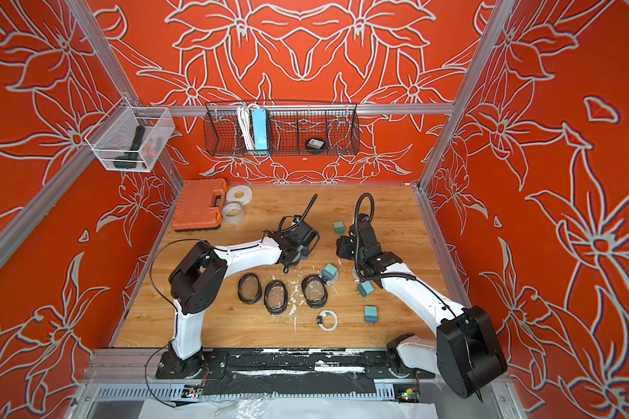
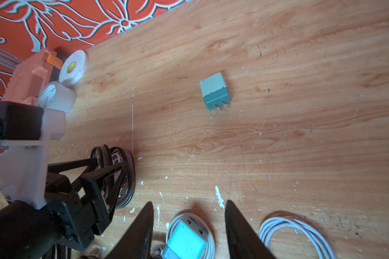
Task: Pack away charging kits
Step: Pick up the storage bag at the center of the board.
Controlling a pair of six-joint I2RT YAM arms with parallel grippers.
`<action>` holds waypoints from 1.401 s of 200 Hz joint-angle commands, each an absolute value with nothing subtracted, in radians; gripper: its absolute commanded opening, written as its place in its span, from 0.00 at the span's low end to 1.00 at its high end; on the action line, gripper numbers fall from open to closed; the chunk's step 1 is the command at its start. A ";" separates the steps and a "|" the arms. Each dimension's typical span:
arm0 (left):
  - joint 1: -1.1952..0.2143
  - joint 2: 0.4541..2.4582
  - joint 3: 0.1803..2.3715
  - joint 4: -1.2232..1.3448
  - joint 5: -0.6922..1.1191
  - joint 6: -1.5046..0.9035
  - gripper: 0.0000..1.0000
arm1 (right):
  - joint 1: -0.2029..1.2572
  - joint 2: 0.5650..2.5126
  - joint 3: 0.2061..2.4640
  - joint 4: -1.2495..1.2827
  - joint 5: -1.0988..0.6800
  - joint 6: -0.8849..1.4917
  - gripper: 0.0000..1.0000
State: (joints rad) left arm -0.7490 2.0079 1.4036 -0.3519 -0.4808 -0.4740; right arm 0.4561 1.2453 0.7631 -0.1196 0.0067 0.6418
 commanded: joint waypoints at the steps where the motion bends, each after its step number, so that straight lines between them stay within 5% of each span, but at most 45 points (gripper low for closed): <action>1: -0.760 2.013 1.422 -0.402 -0.532 -0.490 0.58 | 0.451 1.254 0.750 -0.101 0.000 0.647 0.51; 33: -0.761 2.016 1.423 -0.400 -0.530 -0.490 0.40 | 0.451 1.279 0.759 -0.098 -0.015 0.650 0.51; 109: -0.760 2.045 1.441 -0.441 -0.576 -0.504 0.47 | 0.451 1.298 0.757 -0.088 -0.034 0.657 0.51; 172: -0.760 2.039 1.440 -0.420 -0.551 -0.502 0.01 | 0.452 1.303 0.747 -0.075 -0.054 0.661 0.50; 218: -0.758 1.959 1.386 -0.360 -0.512 -0.502 0.00 | 0.460 1.336 0.731 -0.011 -0.133 0.687 0.49; 243: -0.744 1.888 1.324 -0.315 -0.468 -0.515 0.00 | 0.507 1.377 0.733 0.046 -0.173 0.699 0.40; 280: -0.692 1.796 1.216 -0.221 -0.362 -0.516 0.00 | 0.600 1.453 0.747 0.164 -0.245 0.728 0.12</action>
State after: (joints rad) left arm -0.7265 1.8515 1.2606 -0.2913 -0.4320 -0.4984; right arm 0.5472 1.4143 0.7429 0.0563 -0.1745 0.6891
